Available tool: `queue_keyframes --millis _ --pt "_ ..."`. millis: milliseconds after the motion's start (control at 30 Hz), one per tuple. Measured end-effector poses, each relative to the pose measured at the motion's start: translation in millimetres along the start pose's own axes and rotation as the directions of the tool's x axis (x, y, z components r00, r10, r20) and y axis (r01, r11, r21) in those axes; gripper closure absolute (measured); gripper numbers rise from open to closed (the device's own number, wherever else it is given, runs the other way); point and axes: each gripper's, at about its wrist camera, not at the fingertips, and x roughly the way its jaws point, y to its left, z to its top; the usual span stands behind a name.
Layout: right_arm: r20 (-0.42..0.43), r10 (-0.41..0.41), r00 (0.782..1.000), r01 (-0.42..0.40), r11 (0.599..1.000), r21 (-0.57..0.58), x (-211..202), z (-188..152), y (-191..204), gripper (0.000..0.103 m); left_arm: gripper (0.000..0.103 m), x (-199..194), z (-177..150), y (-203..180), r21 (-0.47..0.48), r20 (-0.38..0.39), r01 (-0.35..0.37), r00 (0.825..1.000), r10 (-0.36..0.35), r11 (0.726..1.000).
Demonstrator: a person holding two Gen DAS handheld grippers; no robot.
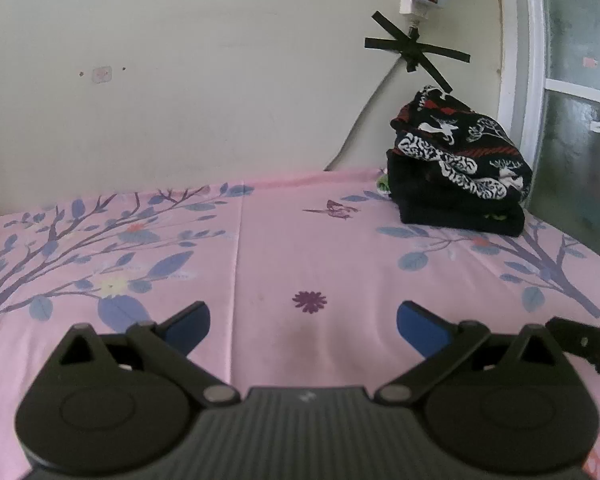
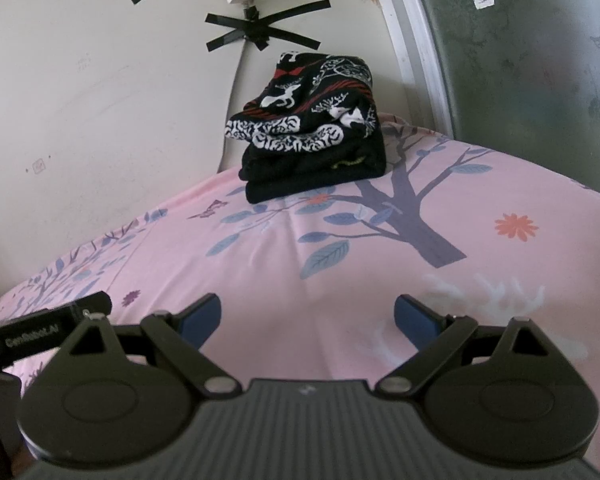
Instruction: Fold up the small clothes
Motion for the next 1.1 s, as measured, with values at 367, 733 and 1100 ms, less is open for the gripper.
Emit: queue_keyframes --millis 367,733,1100 --pt "-0.001 0.001 1.0 -0.001 1.0 0.001 0.1 0.5 0.0 0.014 0.0 -7.5 -0.8 -6.1 0.065 0.035 -0.002 0.999 -0.001 0.998" --pt "-0.001 0.001 1.0 -0.001 1.0 0.001 0.3 0.4 0.1 0.014 0.0 -7.3 -2.0 -7.2 0.097 0.033 0.002 0.999 -0.006 0.995" --pt "-0.002 0.0 1.0 0.0 1.0 0.0 0.8 0.2 0.3 0.014 0.0 -4.9 -2.7 -8.0 0.115 0.013 0.014 1.0 -0.016 0.993"
